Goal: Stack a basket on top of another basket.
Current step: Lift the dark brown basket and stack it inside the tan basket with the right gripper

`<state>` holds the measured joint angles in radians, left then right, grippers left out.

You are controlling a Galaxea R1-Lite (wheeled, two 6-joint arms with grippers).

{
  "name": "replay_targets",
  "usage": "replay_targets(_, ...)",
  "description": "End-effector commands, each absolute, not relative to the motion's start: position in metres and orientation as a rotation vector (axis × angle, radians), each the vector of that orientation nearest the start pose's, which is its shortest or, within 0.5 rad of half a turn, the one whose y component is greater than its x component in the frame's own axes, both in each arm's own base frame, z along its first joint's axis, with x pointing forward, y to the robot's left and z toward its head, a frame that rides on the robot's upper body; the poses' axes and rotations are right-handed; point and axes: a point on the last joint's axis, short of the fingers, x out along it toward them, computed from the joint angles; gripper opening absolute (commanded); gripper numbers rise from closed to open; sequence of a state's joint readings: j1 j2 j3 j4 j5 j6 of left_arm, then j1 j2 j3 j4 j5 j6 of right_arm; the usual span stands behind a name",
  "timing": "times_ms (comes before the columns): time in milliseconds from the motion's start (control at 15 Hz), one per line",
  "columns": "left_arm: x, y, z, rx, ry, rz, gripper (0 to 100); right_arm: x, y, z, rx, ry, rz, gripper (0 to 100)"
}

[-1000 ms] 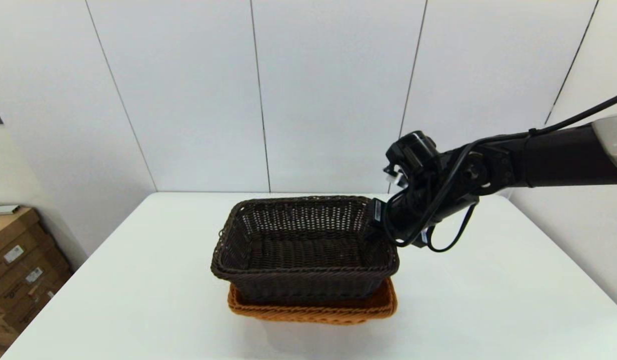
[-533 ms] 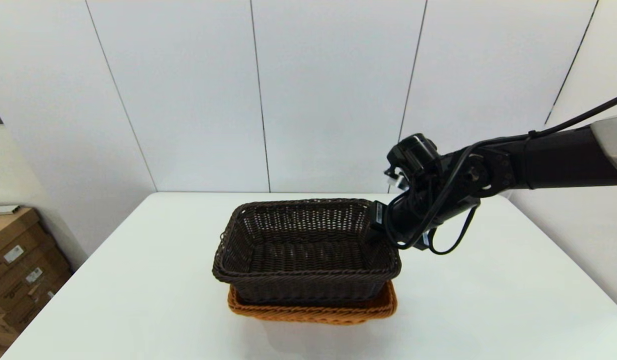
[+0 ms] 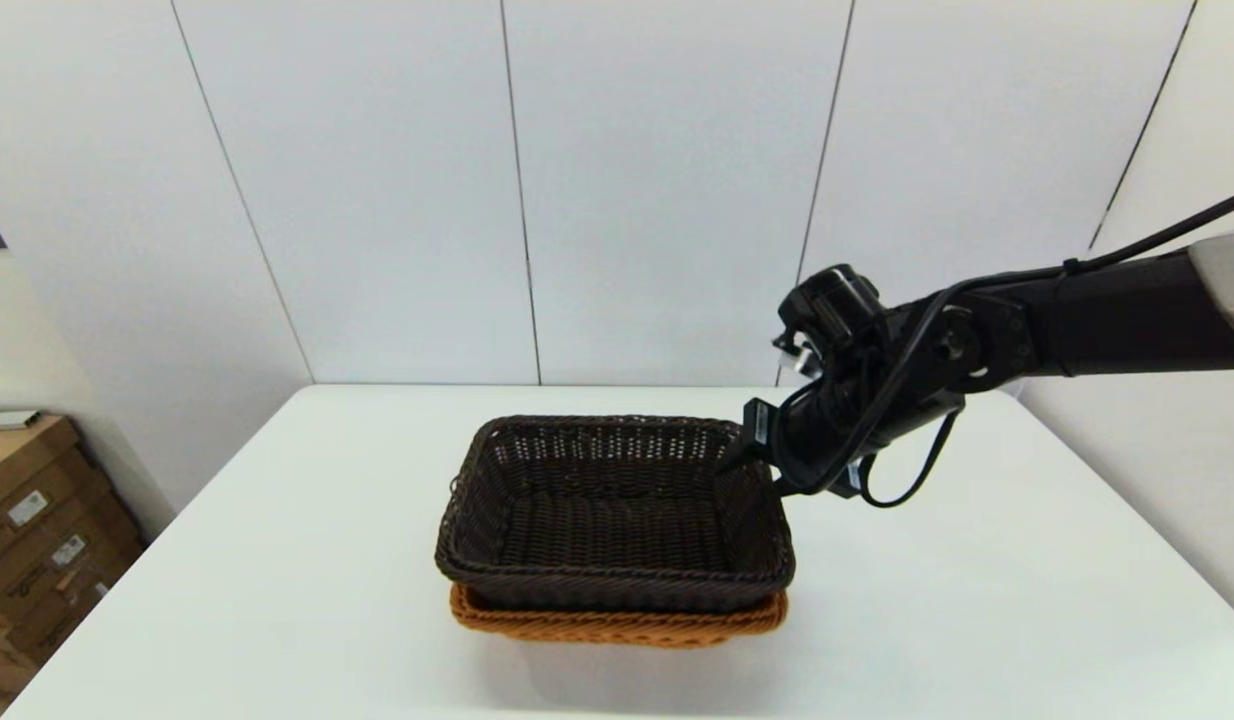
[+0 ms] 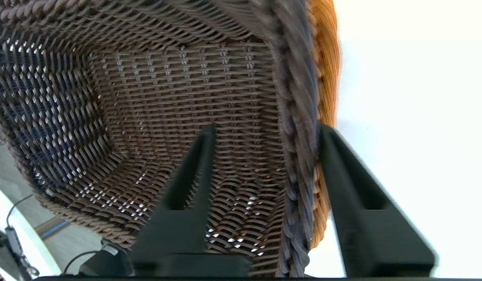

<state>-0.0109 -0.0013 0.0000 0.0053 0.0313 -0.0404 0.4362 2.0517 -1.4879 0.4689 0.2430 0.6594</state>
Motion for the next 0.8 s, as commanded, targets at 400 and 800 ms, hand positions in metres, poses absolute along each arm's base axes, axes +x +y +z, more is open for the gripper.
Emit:
replay_targets(400, -0.023, 0.001, 0.075, -0.041, 0.004, 0.022, 100, 0.353, 0.132, 0.192, 0.557, 1.059, 0.234, 100)
replay_targets(800, -0.023, 0.001, 0.075, -0.041, 0.004, 0.022, 100, 0.263, 0.089, 0.285, 0.451, 0.859, 0.26, 100)
